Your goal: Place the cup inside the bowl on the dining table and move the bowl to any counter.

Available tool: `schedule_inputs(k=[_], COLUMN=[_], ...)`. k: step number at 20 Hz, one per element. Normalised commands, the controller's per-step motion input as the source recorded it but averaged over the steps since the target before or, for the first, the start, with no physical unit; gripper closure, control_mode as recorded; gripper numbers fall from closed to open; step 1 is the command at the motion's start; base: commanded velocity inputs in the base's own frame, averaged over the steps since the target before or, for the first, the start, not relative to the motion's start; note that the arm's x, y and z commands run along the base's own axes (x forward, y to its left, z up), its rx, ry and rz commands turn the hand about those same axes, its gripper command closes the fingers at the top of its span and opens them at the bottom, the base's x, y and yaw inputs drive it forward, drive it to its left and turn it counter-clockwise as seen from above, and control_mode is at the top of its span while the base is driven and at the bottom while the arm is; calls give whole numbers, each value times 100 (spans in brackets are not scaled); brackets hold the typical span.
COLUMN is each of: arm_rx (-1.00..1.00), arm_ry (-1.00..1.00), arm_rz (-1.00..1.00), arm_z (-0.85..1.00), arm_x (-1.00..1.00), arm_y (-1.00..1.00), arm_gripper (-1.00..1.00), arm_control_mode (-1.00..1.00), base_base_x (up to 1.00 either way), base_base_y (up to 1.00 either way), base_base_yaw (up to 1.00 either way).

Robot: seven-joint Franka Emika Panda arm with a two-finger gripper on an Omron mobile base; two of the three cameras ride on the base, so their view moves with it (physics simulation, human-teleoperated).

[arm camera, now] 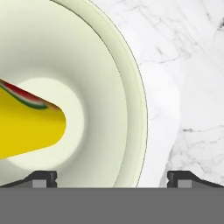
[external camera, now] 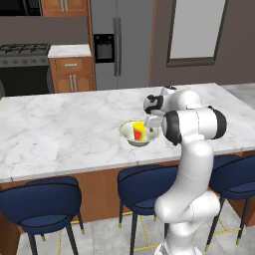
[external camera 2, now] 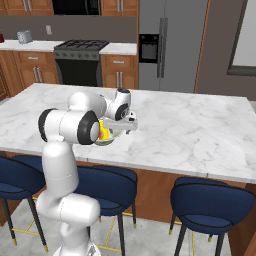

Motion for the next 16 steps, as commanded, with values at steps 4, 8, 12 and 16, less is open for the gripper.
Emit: schedule_inputs(k=[4, 8, 12, 16], arm_rx=[0, 1, 0, 0], arm_ry=[0, -1, -1, 0], arm_rz=[0, 0, 0, 0], arm_z=[-13, -12, -11, -10], arm_x=[2, 10, 9, 3], arm_y=[8, 4, 0, 0], arm_gripper=[-100, -100, -100, -100], arm_control_mode=[-100, -100, -100, -100], base_base_x=[0, 0, 0, 0], base_base_y=[0, 0, 0, 0], base_base_yaw=[0, 0, 0, 0])
